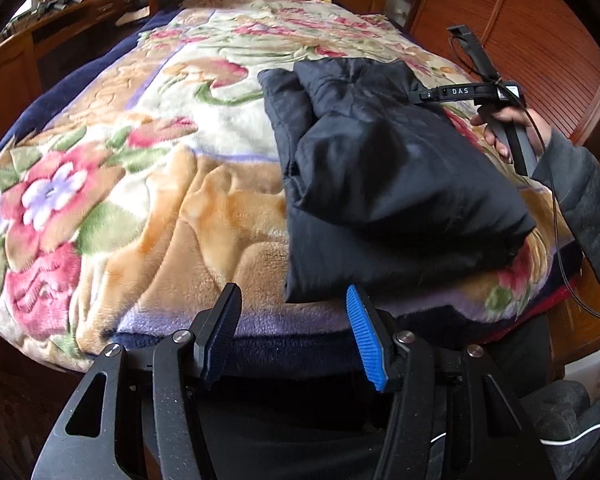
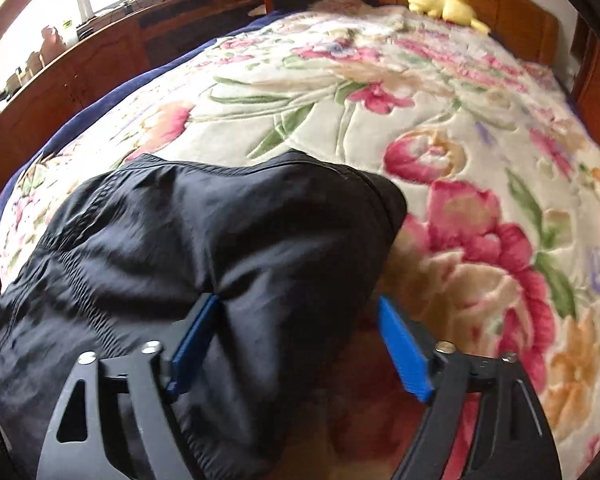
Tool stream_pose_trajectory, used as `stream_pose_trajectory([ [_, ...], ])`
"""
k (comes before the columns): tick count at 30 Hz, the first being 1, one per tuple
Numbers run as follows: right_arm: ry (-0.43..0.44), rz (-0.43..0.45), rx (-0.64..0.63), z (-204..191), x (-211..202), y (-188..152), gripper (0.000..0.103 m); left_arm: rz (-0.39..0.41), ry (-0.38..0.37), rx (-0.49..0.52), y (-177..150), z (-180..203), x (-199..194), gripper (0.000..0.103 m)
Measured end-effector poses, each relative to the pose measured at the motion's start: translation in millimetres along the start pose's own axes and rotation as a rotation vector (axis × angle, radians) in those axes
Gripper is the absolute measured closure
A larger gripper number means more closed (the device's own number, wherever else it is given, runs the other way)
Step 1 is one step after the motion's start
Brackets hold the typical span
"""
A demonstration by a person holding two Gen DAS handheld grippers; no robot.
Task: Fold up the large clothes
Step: 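Grasp the folded black jacket bundle with the left tool and lift it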
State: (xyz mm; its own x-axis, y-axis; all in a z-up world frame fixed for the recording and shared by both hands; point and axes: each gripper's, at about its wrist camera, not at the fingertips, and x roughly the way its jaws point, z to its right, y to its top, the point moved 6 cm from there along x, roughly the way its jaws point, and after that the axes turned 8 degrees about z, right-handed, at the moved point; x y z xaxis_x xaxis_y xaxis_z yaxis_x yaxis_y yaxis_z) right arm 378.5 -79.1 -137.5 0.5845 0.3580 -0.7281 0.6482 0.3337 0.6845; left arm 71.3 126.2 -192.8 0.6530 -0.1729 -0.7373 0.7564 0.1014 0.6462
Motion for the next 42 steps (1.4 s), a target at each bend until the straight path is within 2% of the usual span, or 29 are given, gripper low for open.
stream_pose_trajectory([
  [2, 0.057, -0.059, 0.056, 2, 20, -3, 0.014, -0.001, -0.007, -0.004, 2, 2, 4, 0.047],
  [5, 0.099, -0.103, 0.094, 1, 39, -6, 0.012, -0.014, -0.009, 0.003, 5, 6, 14, 0.047],
  [13, 0.129, -0.095, 0.104, -5, 64, -3, 0.012, -0.018, -0.019, -0.010, 14, 6, 25, 0.047],
  [23, 0.153, -0.080, 0.133, 5, 71, -9, 0.012, 0.006, -0.046, -0.052, 16, 2, 24, 0.047],
  [25, 0.156, -0.084, 0.132, 5, 72, -10, 0.012, 0.021, -0.047, -0.062, 16, 1, 24, 0.055],
  [28, 0.173, -0.096, 0.142, 2, 65, -11, 0.021, 0.036, -0.085, -0.087, 15, -1, 23, 0.074],
  [29, 0.174, -0.100, 0.140, 1, 63, -10, 0.025, 0.032, -0.113, -0.103, 14, -1, 23, 0.084],
  [32, 0.174, -0.101, 0.139, 5, 57, -9, 0.039, 0.039, -0.126, -0.107, 13, -1, 23, 0.092],
  [36, 0.141, -0.057, 0.132, 3, 41, -3, 0.058, 0.091, -0.164, -0.106, 18, -1, 11, 0.095],
  [38, 0.133, -0.016, 0.133, -1, 29, 3, 0.064, 0.110, -0.173, -0.083, 22, -1, 6, 0.096],
  [42, 0.143, 0.060, 0.097, -18, 3, 20, 0.068, 0.162, -0.164, -0.066, 34, -14, -10, 0.097],
])
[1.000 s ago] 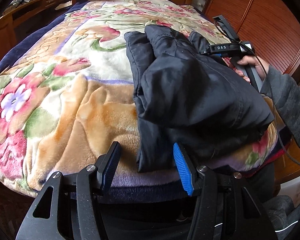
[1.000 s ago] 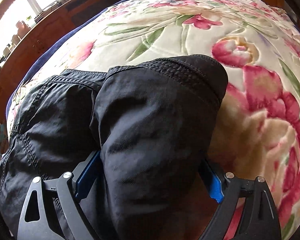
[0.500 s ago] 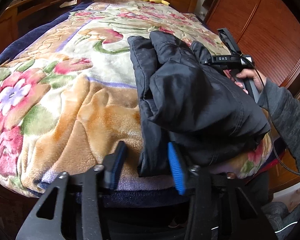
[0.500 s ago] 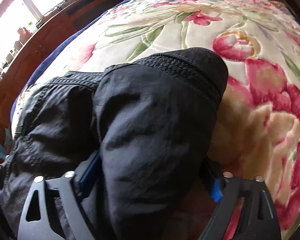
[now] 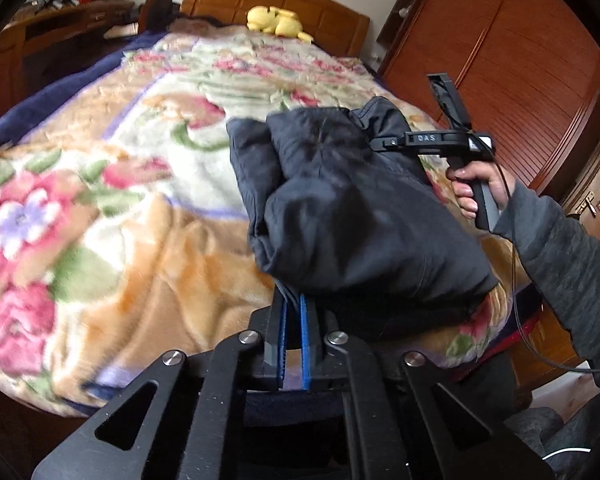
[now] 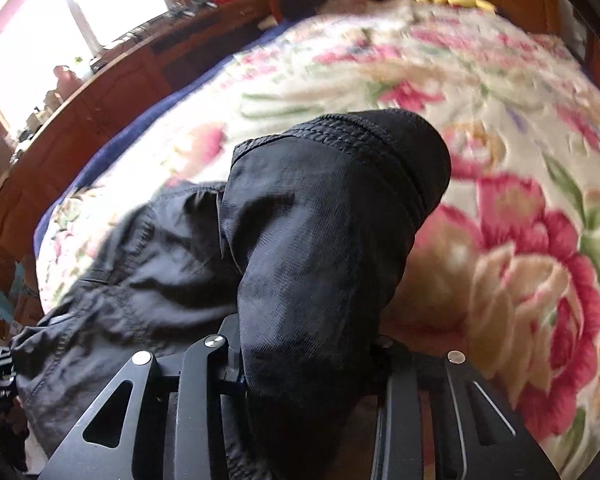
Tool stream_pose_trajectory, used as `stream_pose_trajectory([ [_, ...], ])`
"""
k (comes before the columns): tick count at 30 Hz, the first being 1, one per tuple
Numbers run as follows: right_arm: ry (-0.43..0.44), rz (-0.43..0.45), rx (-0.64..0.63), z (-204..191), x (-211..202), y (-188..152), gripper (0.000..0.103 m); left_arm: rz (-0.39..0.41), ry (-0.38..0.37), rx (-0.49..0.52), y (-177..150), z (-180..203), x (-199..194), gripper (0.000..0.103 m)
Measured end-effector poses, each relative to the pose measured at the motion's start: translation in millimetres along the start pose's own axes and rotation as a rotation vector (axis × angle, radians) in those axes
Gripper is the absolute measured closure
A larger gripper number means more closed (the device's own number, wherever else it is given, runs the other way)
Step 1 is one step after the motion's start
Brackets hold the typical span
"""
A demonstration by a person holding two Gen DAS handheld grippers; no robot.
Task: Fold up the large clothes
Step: 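Grasp the folded black jacket bundle with the left tool and lift it, then carry the jacket bundle with the left tool toward the bed edge by the desk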
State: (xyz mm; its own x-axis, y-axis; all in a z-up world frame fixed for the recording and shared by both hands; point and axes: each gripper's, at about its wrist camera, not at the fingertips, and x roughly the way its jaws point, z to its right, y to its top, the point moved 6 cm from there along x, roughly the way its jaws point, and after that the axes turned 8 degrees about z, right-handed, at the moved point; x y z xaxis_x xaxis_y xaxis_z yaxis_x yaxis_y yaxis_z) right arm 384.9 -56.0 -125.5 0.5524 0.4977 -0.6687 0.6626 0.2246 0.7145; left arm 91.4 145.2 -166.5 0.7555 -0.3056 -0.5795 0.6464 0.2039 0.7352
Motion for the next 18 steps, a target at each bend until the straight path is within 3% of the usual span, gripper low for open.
stream_pose_trajectory([
  [7, 0.081, 0.094, -0.097, -74, -6, 42, 0.071, 0.118, 0.125, -0.021, 30, -61, -38, 0.098],
  [18, 0.294, 0.145, -0.230, -240, 72, 141, 0.072, 0.316, 0.463, -0.076, 73, -195, -141, 0.099],
])
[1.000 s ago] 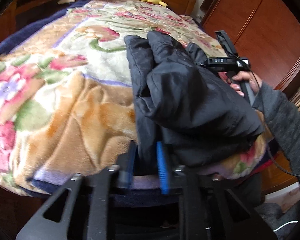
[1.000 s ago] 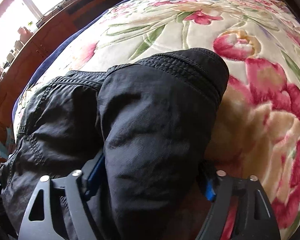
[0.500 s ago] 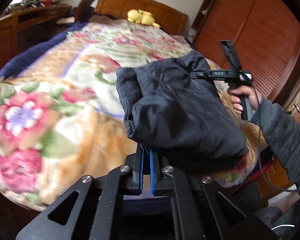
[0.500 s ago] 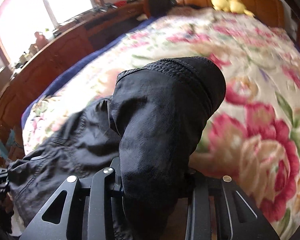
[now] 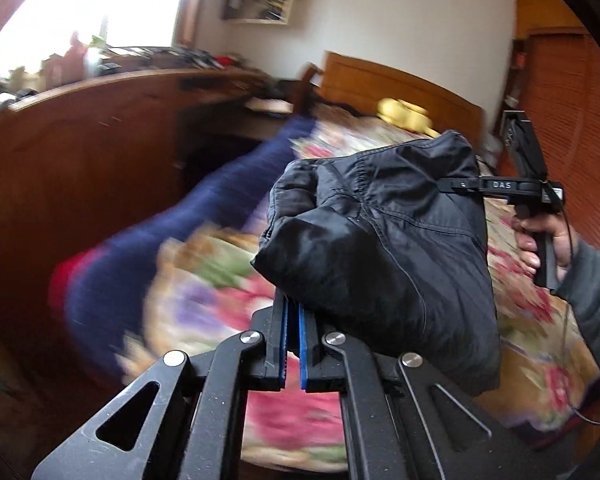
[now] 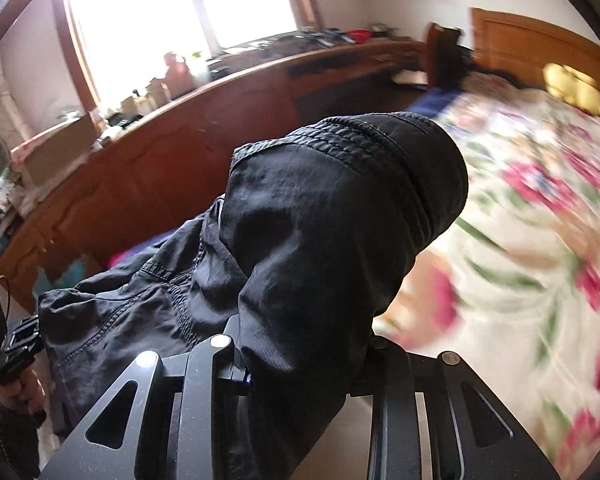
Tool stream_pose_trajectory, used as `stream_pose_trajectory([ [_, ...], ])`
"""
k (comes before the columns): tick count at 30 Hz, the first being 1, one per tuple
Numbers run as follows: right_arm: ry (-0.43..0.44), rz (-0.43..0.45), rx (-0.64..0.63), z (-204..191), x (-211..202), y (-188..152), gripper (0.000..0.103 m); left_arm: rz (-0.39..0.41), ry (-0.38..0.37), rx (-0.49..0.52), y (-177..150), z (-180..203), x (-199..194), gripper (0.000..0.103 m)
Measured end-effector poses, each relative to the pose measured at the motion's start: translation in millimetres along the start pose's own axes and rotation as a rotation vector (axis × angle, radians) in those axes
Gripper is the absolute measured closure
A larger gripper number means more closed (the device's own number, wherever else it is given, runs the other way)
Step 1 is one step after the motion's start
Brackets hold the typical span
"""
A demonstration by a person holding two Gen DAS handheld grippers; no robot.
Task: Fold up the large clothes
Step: 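Carry the jacket bundle with the left tool toward the bed edge by the desk, then lower the jacket bundle onto the bed edge and open the left tool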
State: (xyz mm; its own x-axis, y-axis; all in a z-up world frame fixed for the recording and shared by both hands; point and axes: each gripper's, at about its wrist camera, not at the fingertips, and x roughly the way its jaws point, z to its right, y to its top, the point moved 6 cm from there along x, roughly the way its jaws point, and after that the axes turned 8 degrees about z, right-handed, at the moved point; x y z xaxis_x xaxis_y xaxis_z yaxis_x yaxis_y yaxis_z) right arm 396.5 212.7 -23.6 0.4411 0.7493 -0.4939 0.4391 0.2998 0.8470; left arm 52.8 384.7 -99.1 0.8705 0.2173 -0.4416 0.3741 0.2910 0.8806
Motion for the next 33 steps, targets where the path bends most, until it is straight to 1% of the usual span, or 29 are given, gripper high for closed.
stream_pose_trajectory([
  [3, 0.034, -0.003, -0.019, -31, 40, 30, 0.072, 0.040, 0.112, -0.017, 26, -50, 1, 0.099],
  [5, 0.049, -0.021, -0.004, -47, 69, 47, 0.072, 0.055, 0.182, -0.028, 38, -80, 3, 0.098],
  [6, 0.060, -0.045, 0.012, -55, 83, 53, 0.070, 0.061, 0.216, -0.030, 41, -94, 4, 0.099],
  [7, 0.066, -0.086, 0.034, -59, 99, 56, 0.068, 0.057, 0.252, -0.030, 42, -110, 4, 0.099],
  [8, 0.068, -0.147, 0.050, -64, 114, 54, 0.063, 0.046, 0.292, -0.033, 40, -125, 8, 0.099],
  [9, 0.074, -0.210, 0.053, -70, 124, 46, 0.059, 0.033, 0.316, -0.043, 36, -138, 8, 0.099],
  [10, 0.074, -0.284, 0.031, -77, 134, 34, 0.058, 0.003, 0.357, -0.052, 27, -156, 13, 0.099],
  [11, 0.059, -0.307, -0.005, -81, 138, 25, 0.053, -0.020, 0.387, -0.062, 19, -169, 16, 0.099],
  [12, 0.032, -0.298, -0.057, -84, 138, 18, 0.052, -0.045, 0.411, -0.081, 9, -182, 20, 0.099],
  [13, 0.022, -0.269, -0.110, -86, 134, 11, 0.051, -0.062, 0.421, -0.111, 1, -195, 24, 0.099],
  [14, 0.026, -0.263, -0.133, -87, 133, 7, 0.048, -0.067, 0.410, -0.152, -7, -204, 26, 0.099],
  [15, 0.023, -0.266, -0.143, -86, 131, 3, 0.047, -0.071, 0.405, -0.173, -12, -210, 29, 0.098],
  [17, 0.024, -0.261, -0.165, -89, 124, -5, 0.047, -0.065, 0.396, -0.188, -17, -214, 20, 0.096],
  [20, 0.042, -0.237, -0.200, -99, 114, -6, 0.047, -0.050, 0.408, -0.145, -13, -213, 11, 0.093],
  [22, 0.058, -0.200, -0.214, -103, 106, -1, 0.047, -0.040, 0.414, -0.119, -9, -214, 2, 0.092],
  [23, 0.067, -0.183, -0.217, -104, 100, -2, 0.047, -0.035, 0.408, -0.110, -5, -214, -2, 0.088],
  [24, 0.076, -0.171, -0.221, -107, 95, -4, 0.047, -0.030, 0.401, -0.100, -3, -208, -9, 0.081],
  [25, 0.079, -0.164, -0.224, -112, 96, -9, 0.047, -0.025, 0.396, -0.089, 1, -205, -13, 0.078],
  [26, 0.080, -0.156, -0.229, -111, 90, -11, 0.047, -0.015, 0.393, -0.073, 7, -200, -15, 0.074],
  [27, 0.082, -0.144, -0.234, -111, 86, -13, 0.047, -0.007, 0.385, -0.061, 13, -196, -14, 0.071],
  [31, 0.090, -0.109, -0.240, -117, 61, -23, 0.047, 0.020, 0.312, -0.029, 35, -165, -19, 0.065],
  [33, 0.083, -0.095, -0.250, -117, 52, -26, 0.047, 0.035, 0.271, -0.021, 44, -149, -21, 0.053],
])
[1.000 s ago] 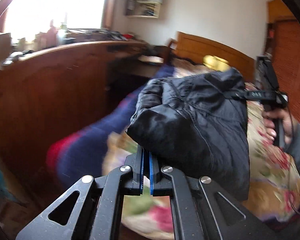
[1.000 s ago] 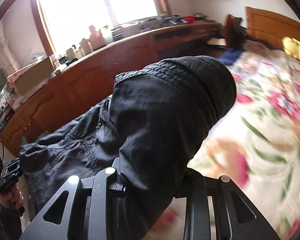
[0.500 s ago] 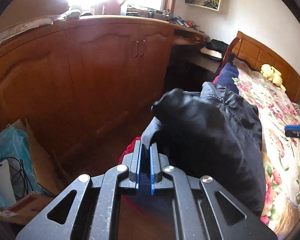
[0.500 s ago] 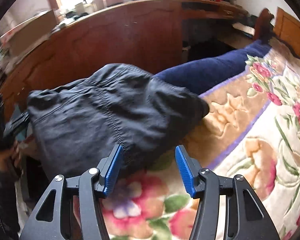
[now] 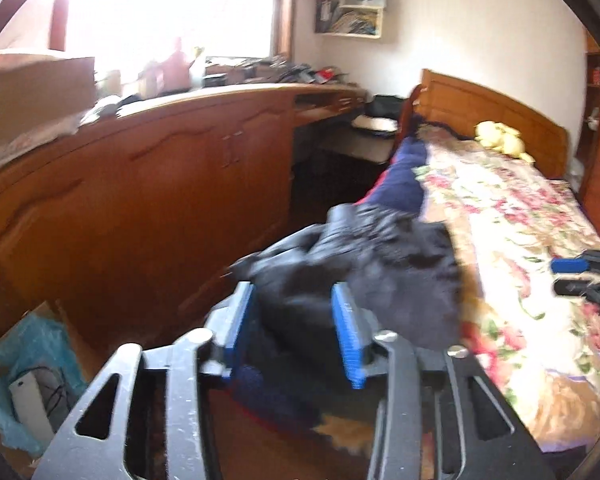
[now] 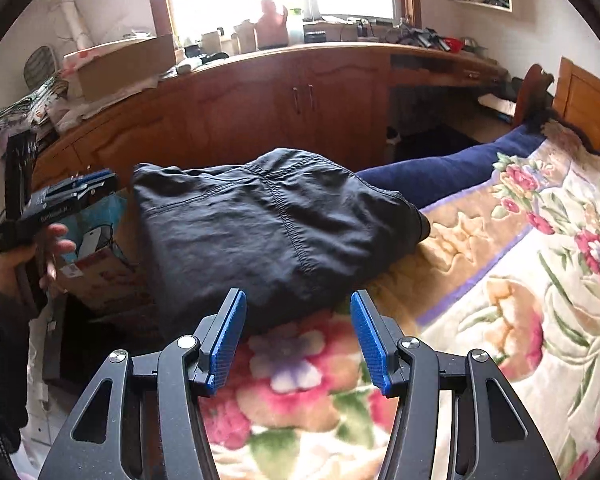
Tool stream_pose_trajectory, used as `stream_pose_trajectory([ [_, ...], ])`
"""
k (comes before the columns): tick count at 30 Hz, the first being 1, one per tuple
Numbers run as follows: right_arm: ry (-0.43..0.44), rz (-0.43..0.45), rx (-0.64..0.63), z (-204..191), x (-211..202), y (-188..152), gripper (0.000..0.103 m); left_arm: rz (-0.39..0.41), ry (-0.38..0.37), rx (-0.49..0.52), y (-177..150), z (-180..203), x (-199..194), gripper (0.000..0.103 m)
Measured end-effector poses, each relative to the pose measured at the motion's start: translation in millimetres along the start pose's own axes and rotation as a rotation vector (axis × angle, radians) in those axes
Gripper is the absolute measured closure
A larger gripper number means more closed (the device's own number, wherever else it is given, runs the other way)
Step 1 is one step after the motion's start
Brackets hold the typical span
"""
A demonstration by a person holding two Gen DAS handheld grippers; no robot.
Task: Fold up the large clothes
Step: 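Lower the jacket bundle onto the bed edge and open the left tool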
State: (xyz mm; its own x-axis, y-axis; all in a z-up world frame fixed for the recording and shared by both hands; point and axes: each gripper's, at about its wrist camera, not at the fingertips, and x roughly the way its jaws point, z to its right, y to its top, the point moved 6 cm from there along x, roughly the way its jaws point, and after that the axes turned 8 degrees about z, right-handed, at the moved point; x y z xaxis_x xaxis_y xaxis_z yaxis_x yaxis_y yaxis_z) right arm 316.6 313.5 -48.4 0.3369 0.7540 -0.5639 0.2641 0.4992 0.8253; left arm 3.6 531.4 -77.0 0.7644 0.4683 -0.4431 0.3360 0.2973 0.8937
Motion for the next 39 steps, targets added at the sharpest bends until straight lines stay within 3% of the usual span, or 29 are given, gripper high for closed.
stream_pose_trajectory([
  [4, -0.010, 0.015, -0.013, -4, -19, -6, 0.047, 0.011, -0.075, 0.025, 8, 33, 2, 0.048],
  [8, -0.020, 0.036, -0.023, -8, -41, -9, 0.047, -0.055, -0.095, 0.028, -5, 47, 27, 0.048],
  [17, -0.040, 0.079, -0.016, -8, -78, -21, 0.047, -0.216, -0.001, 0.007, -57, 22, 76, 0.044],
  [26, -0.073, 0.108, 0.027, -5, -100, -38, 0.046, -0.191, -0.041, 0.013, -57, 39, 54, 0.024],
  [31, -0.110, 0.134, 0.058, -1, -123, -49, 0.045, -0.158, -0.042, 0.054, -43, 62, 32, 0.022],
  [39, -0.197, 0.153, 0.120, 6, -162, -80, 0.030, -0.096, -0.116, 0.122, -33, 133, -10, 0.020],
])
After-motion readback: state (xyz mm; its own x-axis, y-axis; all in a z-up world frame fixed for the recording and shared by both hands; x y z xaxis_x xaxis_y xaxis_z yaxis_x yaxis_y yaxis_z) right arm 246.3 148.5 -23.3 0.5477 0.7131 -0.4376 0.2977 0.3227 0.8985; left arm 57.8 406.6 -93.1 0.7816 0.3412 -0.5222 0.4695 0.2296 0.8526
